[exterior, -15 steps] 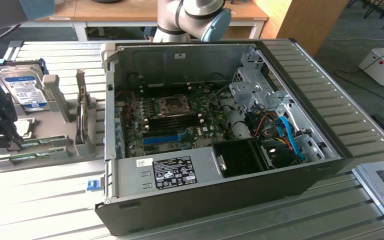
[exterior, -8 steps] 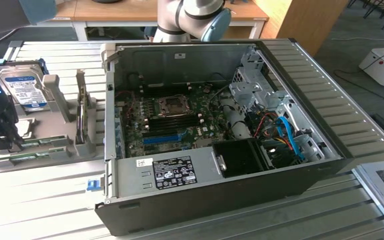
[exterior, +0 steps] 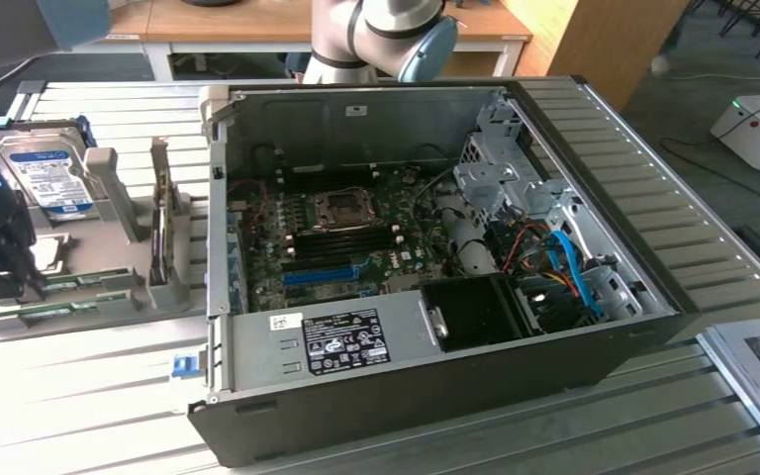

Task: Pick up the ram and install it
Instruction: 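Pick up the ram and move it above insertion slot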

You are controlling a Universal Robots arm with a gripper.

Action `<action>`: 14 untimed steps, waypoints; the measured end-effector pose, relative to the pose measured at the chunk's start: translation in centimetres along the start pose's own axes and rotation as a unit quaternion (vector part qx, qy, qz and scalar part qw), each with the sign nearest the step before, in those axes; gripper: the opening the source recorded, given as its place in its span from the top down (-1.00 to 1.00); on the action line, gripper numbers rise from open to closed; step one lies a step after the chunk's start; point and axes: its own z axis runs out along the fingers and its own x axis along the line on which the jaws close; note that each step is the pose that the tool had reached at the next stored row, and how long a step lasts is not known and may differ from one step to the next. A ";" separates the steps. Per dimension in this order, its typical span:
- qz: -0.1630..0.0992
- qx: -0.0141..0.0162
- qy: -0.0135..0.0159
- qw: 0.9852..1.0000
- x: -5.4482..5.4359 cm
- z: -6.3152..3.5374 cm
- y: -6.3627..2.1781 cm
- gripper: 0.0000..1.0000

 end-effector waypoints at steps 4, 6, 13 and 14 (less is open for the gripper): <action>0.000 0.000 0.000 1.000 0.2 -0.01 0.02 0.53; 0.000 0.000 0.000 1.000 0.2 -0.01 0.01 0.53; 0.000 0.000 0.000 1.000 0.3 0.35 0.01 0.53; 0.000 0.000 0.000 1.000 0.3 0.46 0.00 0.53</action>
